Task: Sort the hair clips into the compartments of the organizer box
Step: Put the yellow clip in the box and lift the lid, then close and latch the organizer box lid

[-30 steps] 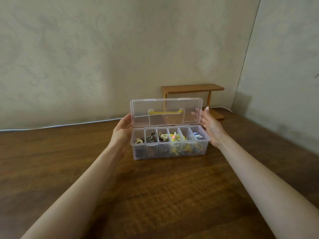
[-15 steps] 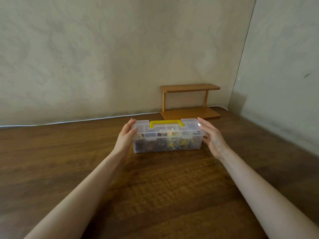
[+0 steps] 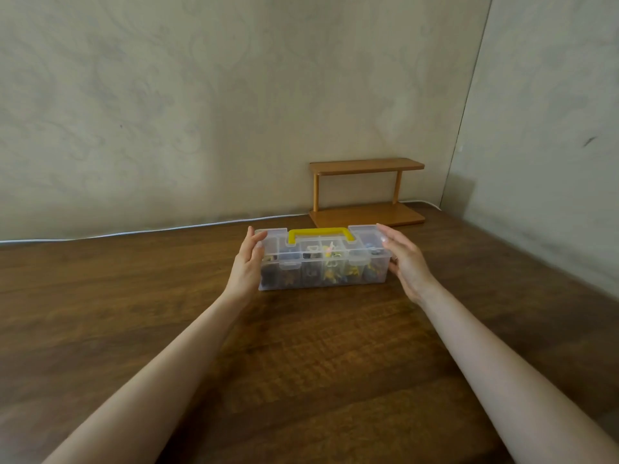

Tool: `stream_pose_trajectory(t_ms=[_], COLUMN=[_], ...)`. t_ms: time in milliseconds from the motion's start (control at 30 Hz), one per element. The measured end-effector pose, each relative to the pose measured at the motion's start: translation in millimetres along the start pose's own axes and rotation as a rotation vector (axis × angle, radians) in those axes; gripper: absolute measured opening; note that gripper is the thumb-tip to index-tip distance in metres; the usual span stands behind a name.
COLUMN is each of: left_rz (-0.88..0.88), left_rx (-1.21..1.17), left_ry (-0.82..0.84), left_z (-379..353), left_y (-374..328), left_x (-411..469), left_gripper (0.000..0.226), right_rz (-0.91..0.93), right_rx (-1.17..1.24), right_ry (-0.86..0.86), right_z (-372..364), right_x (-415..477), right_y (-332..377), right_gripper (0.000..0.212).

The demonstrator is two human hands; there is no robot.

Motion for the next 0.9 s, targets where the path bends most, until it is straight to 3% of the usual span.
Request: stream_pose_trajectory(t_ms=[133, 267, 600, 900], left_rz=[0.027, -0.003, 0.068, 0.016], left_rx=[0.080, 0.198, 0.120, 0.184], left_ry=[-0.011, -0.060, -0.119, -0.086], left_z=[-7, -10, -16, -13], left_y=[-4, -2, 1, 6], left_x=[-8, -13, -11, -12], left_gripper=[0.048, 0.067, 0.053, 0.063], right_rz=[0.082, 0.167, 0.052, 0.180], right_rx=[-0.180, -0.388, -0.268, -0.423], right_ry=[-0.053, -0.025, -0.093, -0.073], right_z=[-9, -16, -21, -19], right_x=[-9, -17, -14, -19], right_y=[7, 7, 4, 1], right_gripper=[0.029, 0.046, 0.033, 0.044])
Point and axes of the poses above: each hand's wrist, its own x-axis towards the middle knuckle, its own z-axis out of the back of the hand, y = z × x, the point moved 4 cm from there along x, towards the middle knuckle, and after that the axes turned 3 degrees about z, right-handed, at the moved point
